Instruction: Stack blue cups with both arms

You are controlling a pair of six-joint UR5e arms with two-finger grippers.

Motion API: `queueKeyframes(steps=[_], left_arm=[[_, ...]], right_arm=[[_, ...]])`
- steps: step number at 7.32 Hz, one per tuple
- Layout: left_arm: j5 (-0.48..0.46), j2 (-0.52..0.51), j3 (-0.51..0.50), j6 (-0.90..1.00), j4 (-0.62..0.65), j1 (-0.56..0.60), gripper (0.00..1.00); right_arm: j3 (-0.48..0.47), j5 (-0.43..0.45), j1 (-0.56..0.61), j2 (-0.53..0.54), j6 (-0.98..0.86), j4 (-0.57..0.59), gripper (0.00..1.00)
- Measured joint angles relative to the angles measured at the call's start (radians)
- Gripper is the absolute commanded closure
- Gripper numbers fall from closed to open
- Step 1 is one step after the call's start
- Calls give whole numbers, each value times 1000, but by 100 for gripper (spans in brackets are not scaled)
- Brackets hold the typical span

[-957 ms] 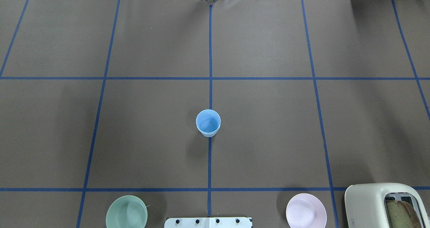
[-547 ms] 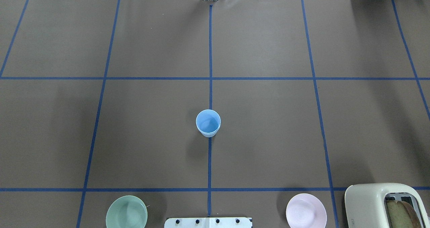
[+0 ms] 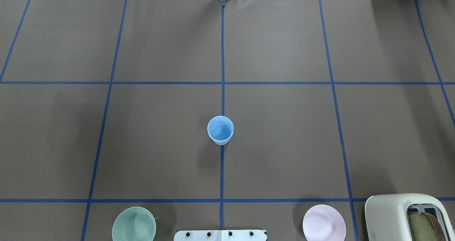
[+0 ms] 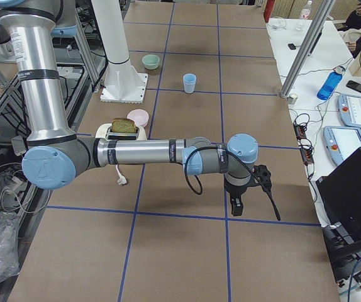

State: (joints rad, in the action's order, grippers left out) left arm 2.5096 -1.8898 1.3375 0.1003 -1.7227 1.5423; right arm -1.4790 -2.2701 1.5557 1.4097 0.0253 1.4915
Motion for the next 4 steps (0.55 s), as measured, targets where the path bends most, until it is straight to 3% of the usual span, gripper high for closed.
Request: queueKeyframes(steps=[4], left_arm=[[-1, 42, -8, 1, -13, 3, 2]], right_arm=[[12, 4, 7, -25, 8, -13, 0]])
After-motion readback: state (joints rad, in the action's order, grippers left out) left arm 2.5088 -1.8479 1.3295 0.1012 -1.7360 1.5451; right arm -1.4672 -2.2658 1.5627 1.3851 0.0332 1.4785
